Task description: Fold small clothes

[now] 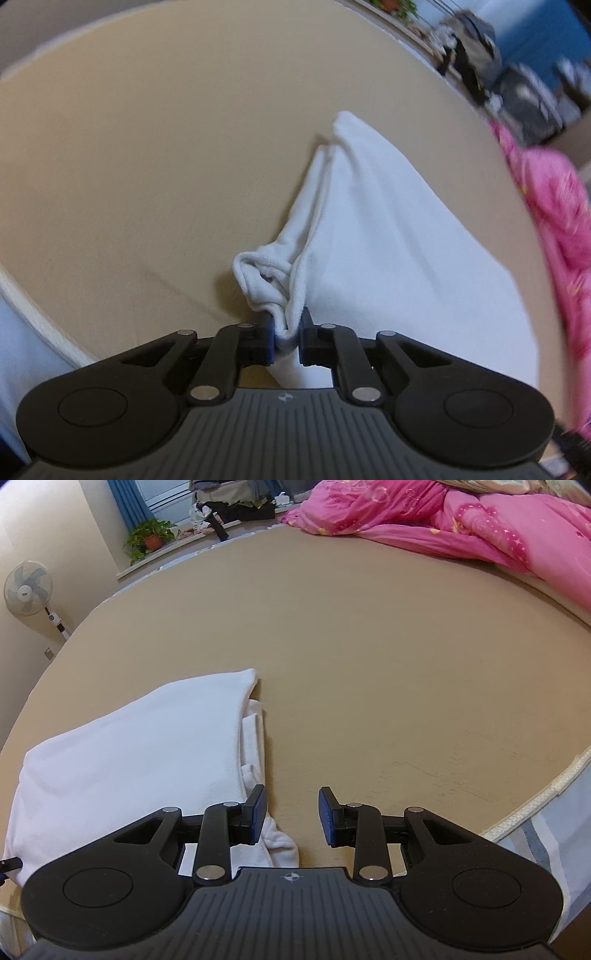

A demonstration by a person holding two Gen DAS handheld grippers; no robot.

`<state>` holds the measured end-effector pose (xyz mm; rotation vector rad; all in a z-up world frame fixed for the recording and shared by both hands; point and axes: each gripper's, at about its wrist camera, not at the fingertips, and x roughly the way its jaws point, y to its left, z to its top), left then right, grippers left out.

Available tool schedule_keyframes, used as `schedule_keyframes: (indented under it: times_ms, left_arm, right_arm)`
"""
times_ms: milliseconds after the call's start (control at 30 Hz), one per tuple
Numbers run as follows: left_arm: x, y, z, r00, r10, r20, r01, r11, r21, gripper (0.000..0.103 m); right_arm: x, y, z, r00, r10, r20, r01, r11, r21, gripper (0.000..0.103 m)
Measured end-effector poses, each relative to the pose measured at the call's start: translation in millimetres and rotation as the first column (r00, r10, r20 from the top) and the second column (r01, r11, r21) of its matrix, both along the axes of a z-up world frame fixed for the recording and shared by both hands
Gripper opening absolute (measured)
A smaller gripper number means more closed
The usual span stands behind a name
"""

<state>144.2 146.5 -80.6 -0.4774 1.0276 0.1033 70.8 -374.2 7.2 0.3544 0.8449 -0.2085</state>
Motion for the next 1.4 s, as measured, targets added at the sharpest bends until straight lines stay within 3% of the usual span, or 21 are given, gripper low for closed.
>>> schedule_keyframes:
  times_ms: [100,200,300,400,500,567,600,633,733,867,933,967,1033,1100,1200,1233,1300,1400]
  left_arm:
    - [4.4,-29.8,34.0,0.995,-0.069,0.072,0.062,0.993,0.103,0.011]
    - [6.1,-87.8,78.4,0.955,-0.232,0.184,0.194,0.96,0.204,0.01]
    - [-0.7,-164.7,112.1,0.871,-0.412,0.268,0.351,0.903,0.248,0.01]
    - [-14.3,-247.4,123.3,0.772,-0.553,0.313,0.498,0.833,0.241,0.01]
    - [-26.1,-323.2,107.5,0.69,-0.654,0.31,0.623,0.755,0.206,0.012]
    - [-26.4,-364.3,81.7,0.625,-0.739,0.253,0.734,0.666,0.133,0.03]
    - [-27.2,-376.2,69.1,0.595,-0.775,0.214,0.777,0.622,0.092,0.032]
    - [-28.3,-383.8,61.8,0.578,-0.795,0.185,0.797,0.598,0.083,0.032]
    - [-29.7,-361.1,64.0,0.587,-0.771,0.246,0.766,0.628,0.139,0.032]
    - [-21.4,-295.1,66.5,0.679,-0.68,0.276,0.665,0.729,0.16,0.03]
    - [-18.4,-271.0,60.3,0.704,-0.665,0.249,0.643,0.746,0.173,0.03]
    - [-17.1,-258.3,53.1,0.708,-0.669,0.227,0.647,0.743,0.172,0.029]
    - [-19.0,-250.8,29.4,0.692,-0.707,0.149,0.679,0.707,0.201,0.026]
    - [-26.0,-251.2,-4.7,0.672,-0.74,0.022,0.713,0.655,0.25,0.023]
    - [-41.8,-242.9,-5.7,0.614,-0.789,0.036,0.742,0.592,0.315,0.023]
    - [-40.5,-241.3,-0.3,0.604,-0.797,0.03,0.753,0.582,0.307,0.024]
    - [-37.0,-229.8,15.9,0.603,-0.796,0.061,0.751,0.591,0.294,0.025]
    - [-37.4,-211.1,41.6,0.599,-0.794,0.107,0.723,0.593,0.354,0.029]
  right_arm:
    - [-1.2,-9.2,1.6,0.999,-0.032,-0.001,0.032,0.999,0.013,0.033]
    - [-3.5,-18.4,5.1,0.998,-0.06,0.014,0.06,0.998,0.018,0.033]
    - [-4.3,-25.6,8.6,0.996,-0.079,0.031,0.08,0.997,-0.007,0.033]
    - [-4.6,-35.3,9.1,0.992,-0.117,0.044,0.118,0.993,-0.013,0.033]
    - [-5.8,-45.5,7.8,0.985,-0.162,0.056,0.162,0.987,0.004,0.033]
    - [-7.2,-51.3,6.9,0.98,-0.187,0.066,0.187,0.982,0.016,0.033]
    - [-8.1,-53.9,6.4,0.978,-0.196,0.069,0.194,0.981,0.027,0.033]
    - [-8.5,-55.9,5.8,0.977,-0.201,0.074,0.198,0.979,0.044,0.033]
    - [-7.9,-59.5,3.1,0.979,-0.184,0.087,0.175,0.98,0.097,0.034]
    - [1.3,-52.8,-4.9,0.994,-0.081,0.075,0.064,0.977,0.204,0.039]
    - [9.7,-44.1,-13.1,0.999,-0.017,0.045,0.004,0.965,0.262,0.039]
    - [13.5,-39.6,-17.6,1.0,0.006,0.027,-0.013,0.96,0.28,0.039]
    - [22.4,-29.7,-29.1,0.998,0.046,-0.041,-0.033,0.961,0.276,0.039]
    - [28.4,-17.7,-40.7,0.99,0.081,-0.118,-0.052,0.972,0.23,0.021]
    - [30.4,-4.6,-46.9,0.984,0.093,-0.153,-0.061,0.977,0.205,0.022]
    - [30.5,-5.3,-44.6,0.986,0.084,-0.143,-0.055,0.979,0.197,0.022]
    - [29.1,-7.5,-31.7,0.997,0.039,-0.072,-0.029,0.989,0.145,0.023]
    - [35.4,-11.3,-10.7,0.998,-0.002,0.062,-0.004,0.996,0.088,0.033]
